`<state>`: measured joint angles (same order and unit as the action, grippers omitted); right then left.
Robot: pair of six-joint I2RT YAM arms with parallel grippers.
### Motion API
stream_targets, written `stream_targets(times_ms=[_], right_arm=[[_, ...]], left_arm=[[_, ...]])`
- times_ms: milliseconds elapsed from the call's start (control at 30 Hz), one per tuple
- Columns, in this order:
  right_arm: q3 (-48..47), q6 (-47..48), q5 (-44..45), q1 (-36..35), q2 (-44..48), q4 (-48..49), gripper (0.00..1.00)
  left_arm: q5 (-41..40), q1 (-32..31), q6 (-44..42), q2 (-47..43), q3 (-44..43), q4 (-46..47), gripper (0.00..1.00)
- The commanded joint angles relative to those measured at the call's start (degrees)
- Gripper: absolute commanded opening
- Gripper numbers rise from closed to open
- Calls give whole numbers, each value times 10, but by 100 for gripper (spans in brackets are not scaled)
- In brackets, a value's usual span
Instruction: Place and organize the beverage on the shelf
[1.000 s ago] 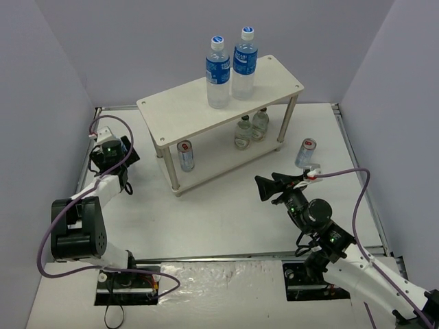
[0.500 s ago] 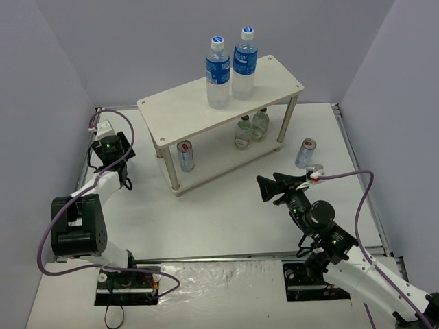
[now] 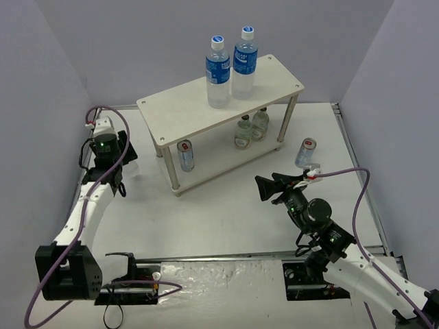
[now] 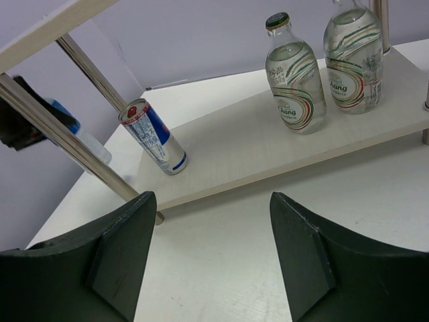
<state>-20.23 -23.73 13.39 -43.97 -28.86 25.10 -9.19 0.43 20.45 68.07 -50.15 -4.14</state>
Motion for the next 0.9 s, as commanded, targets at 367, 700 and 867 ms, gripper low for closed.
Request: stream_targets(times_ms=[367, 700, 867], right_arm=[[-18, -11, -33, -4, -1, -3, 65], [-30, -16, -45, -4, 18, -28, 64], [-30, -14, -43, -4, 14, -26, 64]], left_arm=[[183, 2, -44, -61, -494, -325, 2], [313, 2, -31, 19, -672, -370, 2], [334, 2, -30, 50, -725, -380, 2]])
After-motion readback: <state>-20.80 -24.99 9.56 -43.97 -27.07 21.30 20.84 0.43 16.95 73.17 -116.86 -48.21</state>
